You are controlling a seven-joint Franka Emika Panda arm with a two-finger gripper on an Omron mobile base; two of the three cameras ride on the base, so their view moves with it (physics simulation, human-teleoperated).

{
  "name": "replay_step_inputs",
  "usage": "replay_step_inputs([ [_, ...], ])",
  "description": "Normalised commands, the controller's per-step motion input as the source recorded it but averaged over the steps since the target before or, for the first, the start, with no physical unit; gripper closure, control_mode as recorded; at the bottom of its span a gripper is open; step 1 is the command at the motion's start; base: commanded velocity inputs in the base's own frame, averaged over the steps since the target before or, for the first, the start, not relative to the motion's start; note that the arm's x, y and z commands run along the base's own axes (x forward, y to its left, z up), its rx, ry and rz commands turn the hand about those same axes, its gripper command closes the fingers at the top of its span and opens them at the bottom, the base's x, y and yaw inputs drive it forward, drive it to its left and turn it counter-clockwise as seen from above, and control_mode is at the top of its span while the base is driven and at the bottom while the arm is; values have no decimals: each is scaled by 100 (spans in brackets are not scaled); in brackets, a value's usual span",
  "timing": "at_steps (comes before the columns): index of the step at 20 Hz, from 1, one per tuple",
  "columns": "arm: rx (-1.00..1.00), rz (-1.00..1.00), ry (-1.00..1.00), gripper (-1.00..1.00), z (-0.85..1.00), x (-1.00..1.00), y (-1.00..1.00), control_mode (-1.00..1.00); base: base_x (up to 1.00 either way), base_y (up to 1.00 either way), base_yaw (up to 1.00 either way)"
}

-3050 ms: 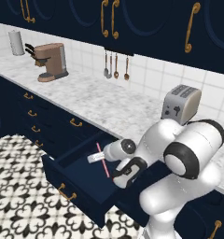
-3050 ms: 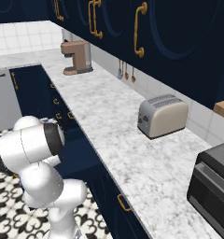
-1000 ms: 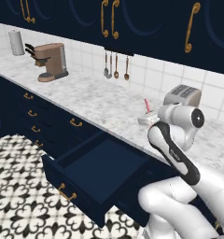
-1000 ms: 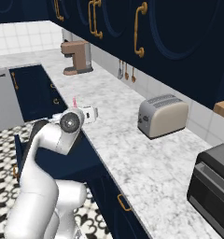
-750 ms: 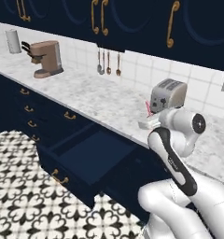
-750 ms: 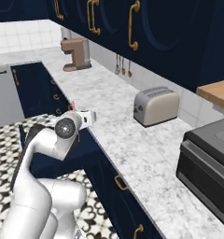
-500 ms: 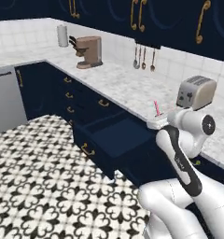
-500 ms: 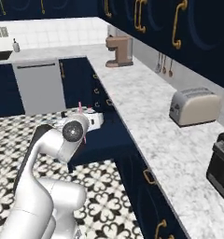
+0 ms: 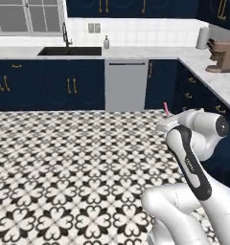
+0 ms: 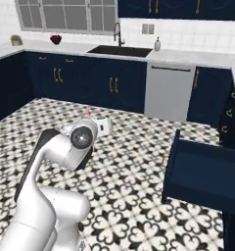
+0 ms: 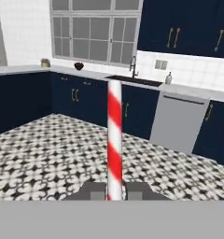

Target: Take a straw from the drawer in front and place it inside the glass cup on the dining counter.

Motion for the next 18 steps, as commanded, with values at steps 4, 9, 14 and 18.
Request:
replay_step_inputs([
  [4,0,0,0,100,0,0,0,100,0,99,72],
  [9,0,0,0,100,0,0,0,100,15,100,43],
  [14,0,0,0,100,0,0,0,100,13,100,7],
  [18,0,0,0,100,0,0,0,100,0,100,-14],
])
